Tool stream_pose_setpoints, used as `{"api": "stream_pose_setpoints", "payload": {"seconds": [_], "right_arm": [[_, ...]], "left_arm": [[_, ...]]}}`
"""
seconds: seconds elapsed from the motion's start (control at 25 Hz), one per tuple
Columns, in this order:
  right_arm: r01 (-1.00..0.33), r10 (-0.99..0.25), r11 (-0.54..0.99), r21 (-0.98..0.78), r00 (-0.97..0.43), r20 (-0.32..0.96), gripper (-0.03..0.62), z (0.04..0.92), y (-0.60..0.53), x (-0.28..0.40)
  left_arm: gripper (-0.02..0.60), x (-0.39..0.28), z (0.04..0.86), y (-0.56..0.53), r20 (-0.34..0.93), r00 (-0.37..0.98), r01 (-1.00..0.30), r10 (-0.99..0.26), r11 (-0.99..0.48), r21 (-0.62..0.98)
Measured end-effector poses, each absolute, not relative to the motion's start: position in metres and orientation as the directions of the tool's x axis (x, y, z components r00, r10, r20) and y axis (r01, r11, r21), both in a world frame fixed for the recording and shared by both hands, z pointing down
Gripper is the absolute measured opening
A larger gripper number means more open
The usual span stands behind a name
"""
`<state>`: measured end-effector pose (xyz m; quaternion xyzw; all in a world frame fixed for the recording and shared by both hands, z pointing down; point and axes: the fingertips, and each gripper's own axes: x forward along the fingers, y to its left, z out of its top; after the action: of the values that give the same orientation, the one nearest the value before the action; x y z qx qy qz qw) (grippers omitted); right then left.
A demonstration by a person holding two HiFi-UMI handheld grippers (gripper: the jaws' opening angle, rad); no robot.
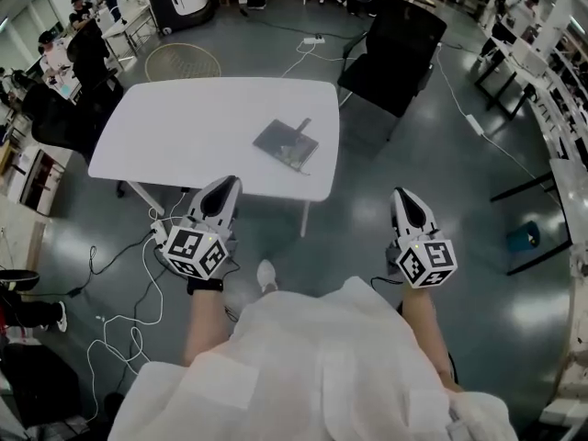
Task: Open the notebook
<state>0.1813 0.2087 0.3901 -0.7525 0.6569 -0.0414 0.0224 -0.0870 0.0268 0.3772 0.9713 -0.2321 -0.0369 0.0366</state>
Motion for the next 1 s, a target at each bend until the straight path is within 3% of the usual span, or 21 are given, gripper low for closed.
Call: {"api": "stream_pose_setpoints", "payload": {"seconds": [0.44, 1.0], "right_arm": [[-0.986, -0.992, -0.112, -0.124, 0.103, 0.074, 0.005, 0.412, 0.170, 0.196], [-0.989, -0.993, -0.058, -0.133, 0.044, 0.110, 0.032, 0.421, 0.024, 0.246]], "left_arm": [[0.031, -0.078, 0.394, 0.000, -0.021, 0.879, -0.472, -0.477, -0.874, 0.113], [0.031, -0.048, 0.406, -0.140, -0.018, 0.840, -0.535, -0.542, -0.833, 0.140]]}}
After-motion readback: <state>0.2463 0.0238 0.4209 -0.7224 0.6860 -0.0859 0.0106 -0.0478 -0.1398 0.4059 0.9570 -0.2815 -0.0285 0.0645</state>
